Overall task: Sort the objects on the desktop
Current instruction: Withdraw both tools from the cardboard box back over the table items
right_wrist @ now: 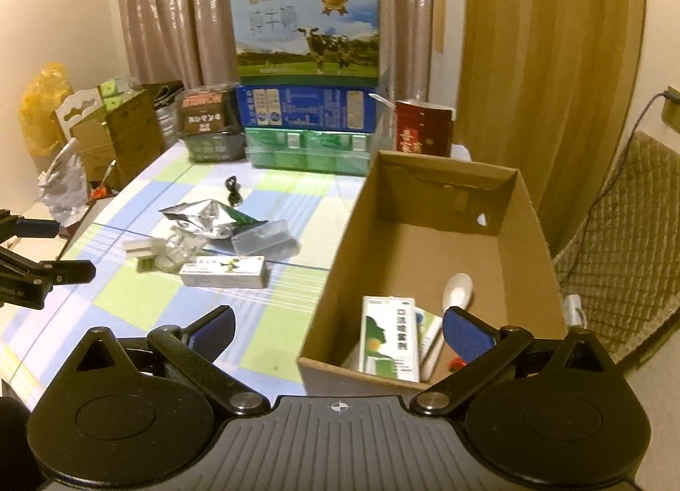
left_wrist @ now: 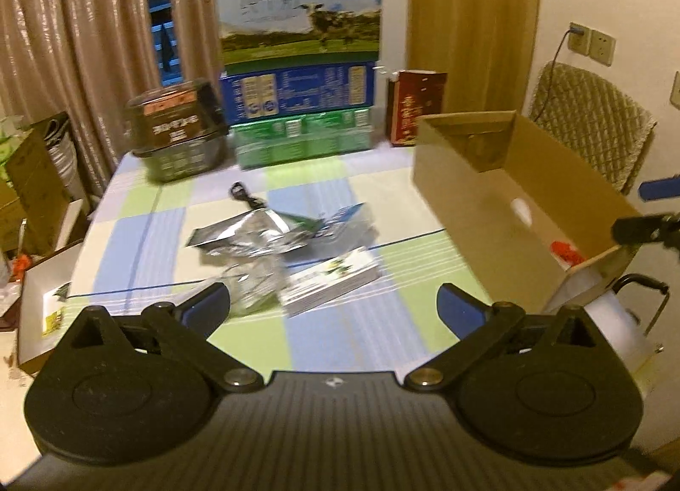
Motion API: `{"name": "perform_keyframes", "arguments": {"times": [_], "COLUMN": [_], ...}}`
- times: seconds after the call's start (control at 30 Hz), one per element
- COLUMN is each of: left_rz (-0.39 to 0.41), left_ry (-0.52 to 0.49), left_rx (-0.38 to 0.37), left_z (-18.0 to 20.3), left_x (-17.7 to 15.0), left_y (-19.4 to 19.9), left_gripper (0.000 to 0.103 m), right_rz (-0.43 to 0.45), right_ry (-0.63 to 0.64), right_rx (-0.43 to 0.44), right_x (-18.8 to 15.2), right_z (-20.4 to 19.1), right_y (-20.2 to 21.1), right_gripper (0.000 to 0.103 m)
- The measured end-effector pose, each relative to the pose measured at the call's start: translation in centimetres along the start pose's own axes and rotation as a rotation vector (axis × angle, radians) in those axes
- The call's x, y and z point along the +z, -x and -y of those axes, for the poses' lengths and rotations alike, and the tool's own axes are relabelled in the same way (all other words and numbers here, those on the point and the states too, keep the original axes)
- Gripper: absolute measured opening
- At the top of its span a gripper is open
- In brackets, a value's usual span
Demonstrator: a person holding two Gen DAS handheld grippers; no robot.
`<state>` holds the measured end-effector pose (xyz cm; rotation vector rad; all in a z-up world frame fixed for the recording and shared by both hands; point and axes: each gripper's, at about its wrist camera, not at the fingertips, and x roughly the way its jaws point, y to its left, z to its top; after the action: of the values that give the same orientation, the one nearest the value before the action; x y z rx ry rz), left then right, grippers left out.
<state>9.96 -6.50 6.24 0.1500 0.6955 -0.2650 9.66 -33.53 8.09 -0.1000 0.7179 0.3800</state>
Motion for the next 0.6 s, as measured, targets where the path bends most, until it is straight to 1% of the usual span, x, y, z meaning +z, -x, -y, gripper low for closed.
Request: {"name": "perform_keyframes", "arguments": {"times": [0.17,0.3,0.47,0.6], "left_rz": [-0.018,-0.031,-0.052,-0.064], "left_ry": [0.005,0.009,-0.009,-0.052], "left_rx": [0.036,0.049,0.046,0.027], "left_z": [-2.5,-3.8,-5.1,-5.7], "left_x": [-1.3,-2.0,-2.7,-3.0], "left_y": [0.4,0.4,0.1,-0.5], "left_gripper": [0.102,0.102,0.102,0.102], "right_rz": [0.001,0.004,-0.001,-0.011], "right_ry": [0.028,0.067,0.154,0.241], "right_rx": [0.034,0.064,0.102,0.124], "right_x": [0.2,0.5,0.7,0.6], "right_z": [-1.7,-3.2,-5.0,-6.3], "right_y": [-0.6,-0.9,-1.9,-2.9], "right_gripper": [0.101,0.101,0.101,0.101]}}
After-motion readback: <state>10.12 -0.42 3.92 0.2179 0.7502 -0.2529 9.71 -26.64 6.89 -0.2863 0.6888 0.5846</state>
